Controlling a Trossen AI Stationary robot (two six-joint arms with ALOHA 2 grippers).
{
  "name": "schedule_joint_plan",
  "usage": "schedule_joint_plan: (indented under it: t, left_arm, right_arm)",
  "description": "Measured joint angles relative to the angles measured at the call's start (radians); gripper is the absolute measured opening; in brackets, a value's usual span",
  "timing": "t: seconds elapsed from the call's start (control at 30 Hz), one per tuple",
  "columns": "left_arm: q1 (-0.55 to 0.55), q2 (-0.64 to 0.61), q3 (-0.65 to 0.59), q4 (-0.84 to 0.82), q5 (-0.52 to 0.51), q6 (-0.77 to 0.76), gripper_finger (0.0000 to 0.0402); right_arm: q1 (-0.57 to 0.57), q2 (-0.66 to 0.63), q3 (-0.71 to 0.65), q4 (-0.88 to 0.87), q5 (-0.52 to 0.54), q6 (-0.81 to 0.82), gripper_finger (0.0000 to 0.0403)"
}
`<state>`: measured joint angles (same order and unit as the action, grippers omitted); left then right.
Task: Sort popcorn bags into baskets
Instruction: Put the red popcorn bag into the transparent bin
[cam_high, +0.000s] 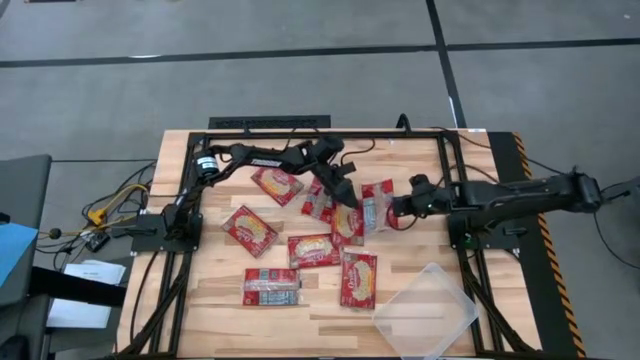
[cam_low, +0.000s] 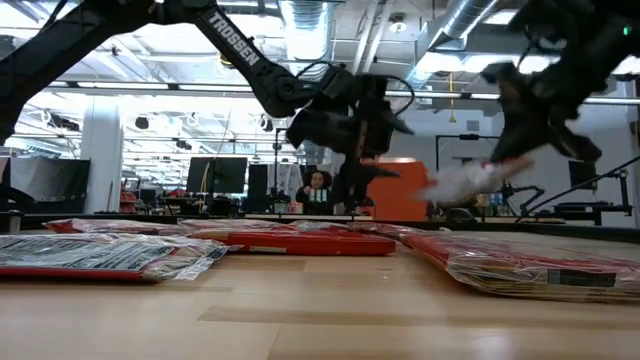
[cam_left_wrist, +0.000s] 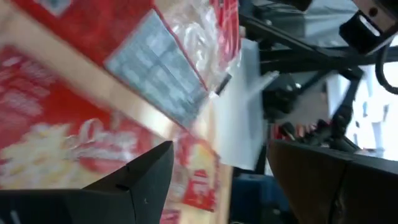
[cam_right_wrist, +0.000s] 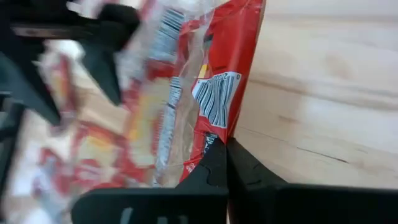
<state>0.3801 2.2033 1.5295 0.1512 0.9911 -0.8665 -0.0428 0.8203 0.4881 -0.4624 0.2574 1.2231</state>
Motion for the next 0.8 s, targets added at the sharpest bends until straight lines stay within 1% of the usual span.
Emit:
schedule_joint_plan:
  t: [0.17,0.3,0.37,0.53,0.6,0.67,0.8]
  left_arm:
    - [0.004,-0.053,0.005,-0.008,0.11,-0.03,0.0251]
    - [0.004,-0.132,0.005,-0.008,0.169,-0.033,0.0251]
    - [0.005,-0.175,0.006,-0.021,0.184,-0.027,0.0251]
    - [0.012,-0.281,0.006,-0.035,0.172,0.011,0.0251]
    - [0.013,-0.311,0.006,-0.034,0.15,0.029,0.0251]
    - [0.018,-0.337,0.006,-0.036,0.139,0.035,0.0251]
    - [0.027,-0.366,0.006,-0.035,0.126,0.035,0.0251]
  right_arm:
    - [0.074,-0.079,0.102,-0.17,-0.023,-0.004,0.0003]
    - [0.19,-0.136,0.173,-0.276,-0.021,0.052,0.0004]
    - [0.263,-0.157,0.199,-0.28,-0.021,0.085,0.0003]
    - [0.51,-0.166,0.222,-0.264,-0.013,0.22,0.0004]
    - [0.626,-0.141,0.222,-0.264,0.023,0.306,0.0004]
    - [0.737,-0.107,0.221,-0.262,0.081,0.396,0.0003]
    - [0.956,-0.019,0.221,-0.234,0.167,0.622,0.0004]
